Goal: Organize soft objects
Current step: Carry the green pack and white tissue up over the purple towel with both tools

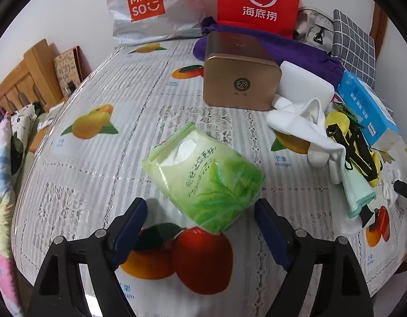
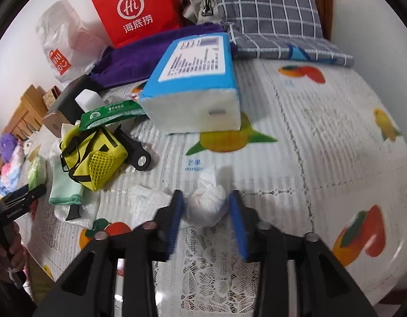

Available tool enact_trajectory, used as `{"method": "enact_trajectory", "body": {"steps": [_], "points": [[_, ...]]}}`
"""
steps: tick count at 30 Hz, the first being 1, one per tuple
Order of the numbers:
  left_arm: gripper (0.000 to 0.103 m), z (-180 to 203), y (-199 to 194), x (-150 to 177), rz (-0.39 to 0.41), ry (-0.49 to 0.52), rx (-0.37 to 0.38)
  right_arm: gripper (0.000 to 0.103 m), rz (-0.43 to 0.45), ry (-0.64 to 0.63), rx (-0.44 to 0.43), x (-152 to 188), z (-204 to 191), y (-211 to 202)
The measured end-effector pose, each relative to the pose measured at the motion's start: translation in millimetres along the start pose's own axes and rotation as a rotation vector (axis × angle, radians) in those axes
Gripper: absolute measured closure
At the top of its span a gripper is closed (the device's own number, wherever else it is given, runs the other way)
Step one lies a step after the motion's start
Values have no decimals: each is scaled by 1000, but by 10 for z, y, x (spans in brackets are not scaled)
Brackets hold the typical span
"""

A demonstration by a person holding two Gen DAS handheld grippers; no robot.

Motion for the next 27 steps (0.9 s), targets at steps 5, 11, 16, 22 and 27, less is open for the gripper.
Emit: {"method": "enact_trajectory", "body": {"steps": [5, 11, 16, 22, 27], "points": [[18, -6, 18, -18, -6, -33, -8, 54, 10, -62, 34, 42, -82, 18], [42, 61, -1, -110, 10, -40, 0, 76, 12, -71, 31, 18, -64, -65], [43, 176, -86, -183, 24, -7, 7, 76, 50, -68, 26, -93, -40, -248], [43, 249, -284, -310, 62, 19, 8, 76, 81, -82, -6, -220, -141, -418], [43, 216, -463, -460, 93, 12, 5, 76, 95, -88, -32, -359, -229, -507]]}}
Point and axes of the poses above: each gripper's, at about its wrist camera, not at the fingertips, and y roughly the way its jaws point, z to its right, x to its underside, the point moved 6 cm from there along y, roughly the way its jaws point, and after that the axes turned 3 degrees about -z, right-handed, at the moved point
